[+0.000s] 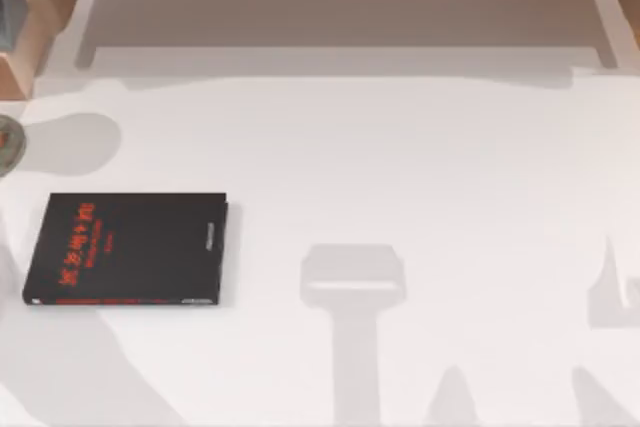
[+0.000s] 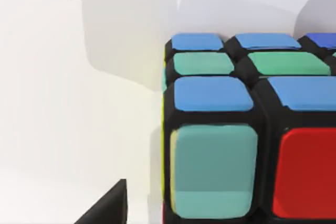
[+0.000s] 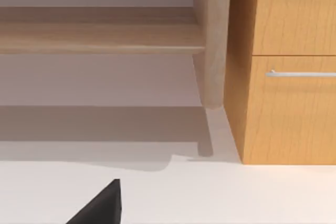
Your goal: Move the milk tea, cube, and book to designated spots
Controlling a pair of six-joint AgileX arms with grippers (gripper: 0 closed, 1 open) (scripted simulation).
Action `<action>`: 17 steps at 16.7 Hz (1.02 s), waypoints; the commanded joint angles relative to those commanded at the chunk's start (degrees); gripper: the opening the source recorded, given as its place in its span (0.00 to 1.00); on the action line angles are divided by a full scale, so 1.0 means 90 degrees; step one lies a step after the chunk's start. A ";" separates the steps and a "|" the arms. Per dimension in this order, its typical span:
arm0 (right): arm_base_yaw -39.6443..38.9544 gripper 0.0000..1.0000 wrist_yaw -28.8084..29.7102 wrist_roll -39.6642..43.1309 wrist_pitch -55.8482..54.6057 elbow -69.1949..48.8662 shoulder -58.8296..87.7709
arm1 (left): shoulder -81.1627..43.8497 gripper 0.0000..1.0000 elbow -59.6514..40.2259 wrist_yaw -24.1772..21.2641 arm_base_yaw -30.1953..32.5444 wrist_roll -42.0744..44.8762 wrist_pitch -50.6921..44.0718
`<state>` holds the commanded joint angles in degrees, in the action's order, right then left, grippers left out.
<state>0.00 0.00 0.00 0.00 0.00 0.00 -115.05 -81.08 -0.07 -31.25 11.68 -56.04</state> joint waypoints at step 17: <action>0.0000 1.00 0.0000 0.0000 0.0000 0.0000 0.0000 | 0.0000 0.00 0.0000 0.0000 0.0000 0.0000 0.0000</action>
<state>0.00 0.00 0.00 0.00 0.00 0.00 -115.05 -81.08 -0.07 -31.25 11.68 -56.04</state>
